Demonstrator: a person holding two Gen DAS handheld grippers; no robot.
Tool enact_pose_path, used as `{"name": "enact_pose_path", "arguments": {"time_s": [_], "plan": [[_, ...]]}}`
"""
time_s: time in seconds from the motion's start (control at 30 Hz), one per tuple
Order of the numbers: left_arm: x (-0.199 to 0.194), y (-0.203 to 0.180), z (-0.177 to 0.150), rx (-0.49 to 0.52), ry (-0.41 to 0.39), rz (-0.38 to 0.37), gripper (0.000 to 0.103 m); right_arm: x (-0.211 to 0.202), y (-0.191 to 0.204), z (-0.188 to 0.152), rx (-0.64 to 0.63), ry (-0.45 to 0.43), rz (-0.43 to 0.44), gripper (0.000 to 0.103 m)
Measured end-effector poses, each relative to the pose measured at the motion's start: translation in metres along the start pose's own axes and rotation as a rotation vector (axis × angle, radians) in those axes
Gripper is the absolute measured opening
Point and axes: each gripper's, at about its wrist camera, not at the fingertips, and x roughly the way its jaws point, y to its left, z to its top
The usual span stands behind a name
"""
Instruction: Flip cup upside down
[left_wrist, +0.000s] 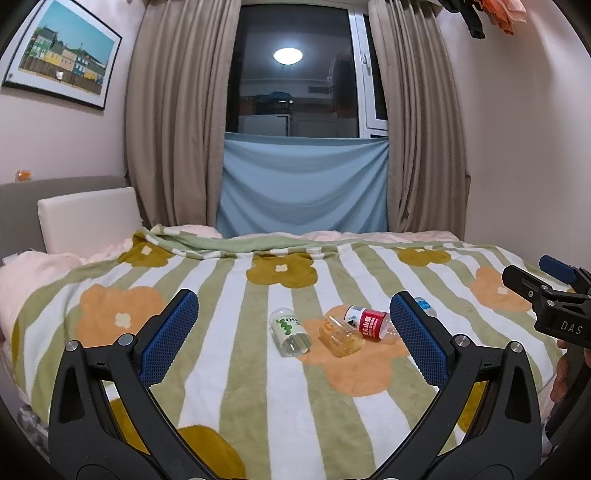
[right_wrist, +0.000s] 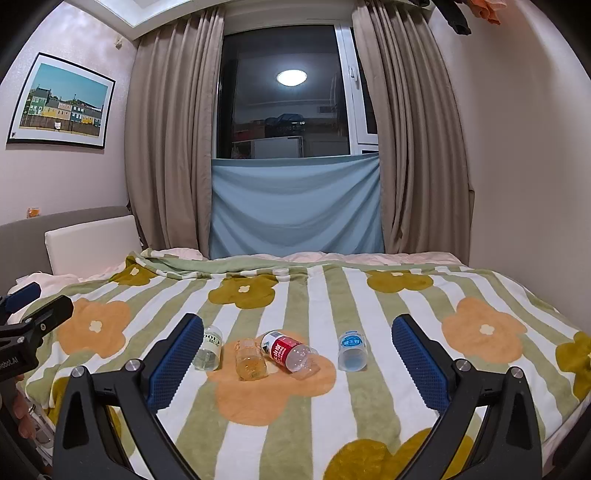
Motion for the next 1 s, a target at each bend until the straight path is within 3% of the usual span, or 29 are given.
{"name": "enact_pose_path", "arguments": {"time_s": [1.0], "plan": [[0.0032, -0.0013, -0.0082, -0.013, 0.016, -0.004, 0.103, -0.0011, 0.0006, -0.0026, 0.016, 0.003, -0.012, 0.102]]}}
